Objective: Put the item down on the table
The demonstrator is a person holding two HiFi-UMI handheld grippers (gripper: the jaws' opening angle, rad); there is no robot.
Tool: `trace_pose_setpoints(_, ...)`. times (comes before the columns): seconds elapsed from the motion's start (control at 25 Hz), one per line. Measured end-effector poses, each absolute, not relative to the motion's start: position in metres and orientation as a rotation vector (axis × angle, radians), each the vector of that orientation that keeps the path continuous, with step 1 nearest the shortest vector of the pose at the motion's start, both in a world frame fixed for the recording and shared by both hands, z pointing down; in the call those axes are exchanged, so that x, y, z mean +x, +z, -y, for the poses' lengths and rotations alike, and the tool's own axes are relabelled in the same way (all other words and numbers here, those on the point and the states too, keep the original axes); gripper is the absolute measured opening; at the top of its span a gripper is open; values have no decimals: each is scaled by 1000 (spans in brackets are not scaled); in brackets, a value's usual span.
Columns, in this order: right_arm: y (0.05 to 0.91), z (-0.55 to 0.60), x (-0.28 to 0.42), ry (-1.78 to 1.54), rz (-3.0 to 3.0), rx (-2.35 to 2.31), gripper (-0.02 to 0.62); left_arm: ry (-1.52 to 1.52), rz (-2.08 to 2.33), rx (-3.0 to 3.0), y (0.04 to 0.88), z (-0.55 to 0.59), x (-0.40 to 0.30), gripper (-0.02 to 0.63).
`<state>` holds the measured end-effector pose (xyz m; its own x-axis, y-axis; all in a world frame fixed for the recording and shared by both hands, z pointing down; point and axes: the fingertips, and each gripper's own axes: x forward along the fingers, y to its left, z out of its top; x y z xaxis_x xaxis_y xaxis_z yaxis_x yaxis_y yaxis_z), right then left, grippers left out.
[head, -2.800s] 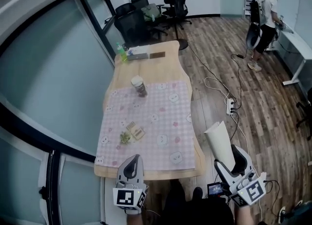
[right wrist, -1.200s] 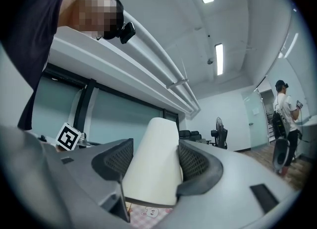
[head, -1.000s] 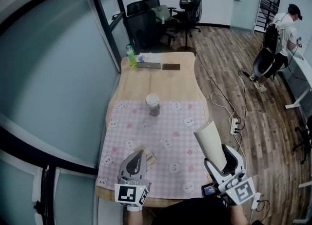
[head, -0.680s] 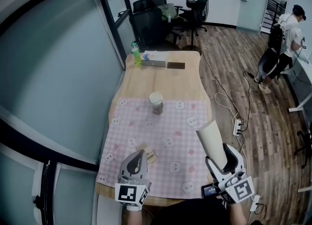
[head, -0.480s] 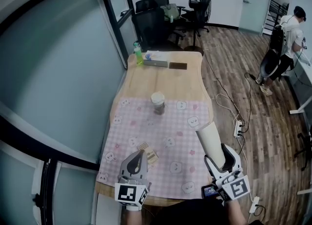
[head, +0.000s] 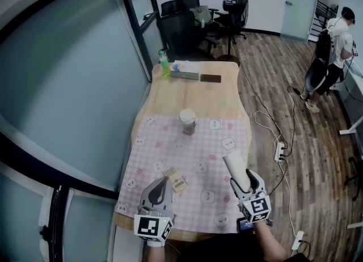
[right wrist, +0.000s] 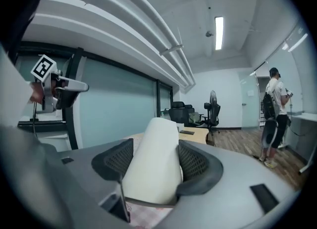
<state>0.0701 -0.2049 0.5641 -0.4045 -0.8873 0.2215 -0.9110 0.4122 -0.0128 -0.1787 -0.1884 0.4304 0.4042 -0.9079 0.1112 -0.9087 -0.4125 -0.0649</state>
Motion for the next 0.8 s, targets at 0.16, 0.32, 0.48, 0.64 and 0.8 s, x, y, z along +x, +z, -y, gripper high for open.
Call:
trace_pose_setpoints(0.16, 616, 219, 68, 266, 2404, 1587, 299, 213, 1704, 2622, 432, 188, -184, 0)
trace_pose_setpoints(0.32, 663, 228, 60, 329, 2321, 1517, 299, 223, 1708, 2617, 433, 191, -188, 0)
trace_pose_setpoints(0.48, 707, 228, 49, 395, 2262, 1442, 299, 238, 1698, 2619, 435, 192, -190, 0)
trace_pose_setpoints(0.64, 747, 223, 44, 442, 2207, 1366, 299, 240, 1690, 2608, 436, 190, -193, 0)
trace_pose_setpoints(0.8, 770, 218, 39, 490, 2180, 1334, 299, 285, 1698, 2598, 438, 187, -199, 0)
